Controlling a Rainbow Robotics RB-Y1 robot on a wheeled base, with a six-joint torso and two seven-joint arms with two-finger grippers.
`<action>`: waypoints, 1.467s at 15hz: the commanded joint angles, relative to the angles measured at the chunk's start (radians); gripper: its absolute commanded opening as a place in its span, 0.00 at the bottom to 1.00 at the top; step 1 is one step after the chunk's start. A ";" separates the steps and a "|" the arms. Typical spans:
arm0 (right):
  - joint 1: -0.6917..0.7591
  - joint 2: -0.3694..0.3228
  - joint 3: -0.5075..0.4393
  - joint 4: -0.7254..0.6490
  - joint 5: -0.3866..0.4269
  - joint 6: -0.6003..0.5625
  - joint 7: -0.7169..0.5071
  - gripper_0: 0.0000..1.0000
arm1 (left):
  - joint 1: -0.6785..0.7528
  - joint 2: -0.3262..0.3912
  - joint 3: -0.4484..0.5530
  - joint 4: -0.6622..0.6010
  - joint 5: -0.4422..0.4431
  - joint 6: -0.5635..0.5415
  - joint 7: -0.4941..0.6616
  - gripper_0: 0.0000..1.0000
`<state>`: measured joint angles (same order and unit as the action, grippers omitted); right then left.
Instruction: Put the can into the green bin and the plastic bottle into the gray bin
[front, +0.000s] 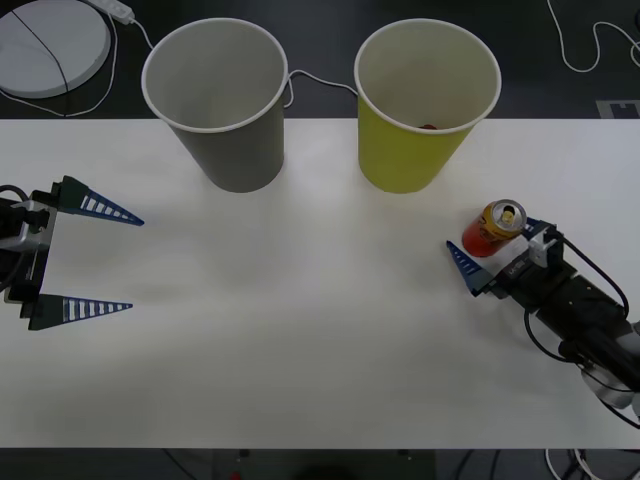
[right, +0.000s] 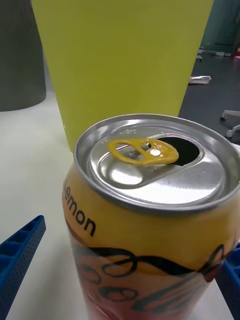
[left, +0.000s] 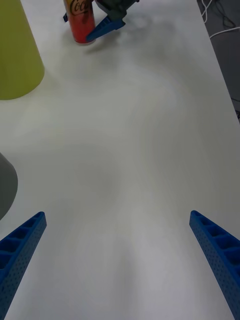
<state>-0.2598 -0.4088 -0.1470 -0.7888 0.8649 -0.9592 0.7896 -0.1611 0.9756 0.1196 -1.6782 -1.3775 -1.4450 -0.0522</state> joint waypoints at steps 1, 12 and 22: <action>-0.007 0.002 0.006 0.000 0.000 0.007 0.003 1.00 | 0.000 0.000 0.000 0.000 0.000 0.000 0.000 1.00; -0.019 -0.010 0.015 -0.003 0.000 0.004 -0.010 0.00 | 0.000 0.000 0.000 0.000 0.000 0.000 0.000 1.00; 0.007 -0.159 0.118 -0.122 0.034 -0.058 -0.161 0.00 | 0.000 0.000 0.000 0.000 0.000 0.000 0.000 1.00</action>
<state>-0.2615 -0.5562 -0.0309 -0.8863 0.8815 -1.0166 0.6507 -0.1611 0.9756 0.1196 -1.6782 -1.3775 -1.4450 -0.0522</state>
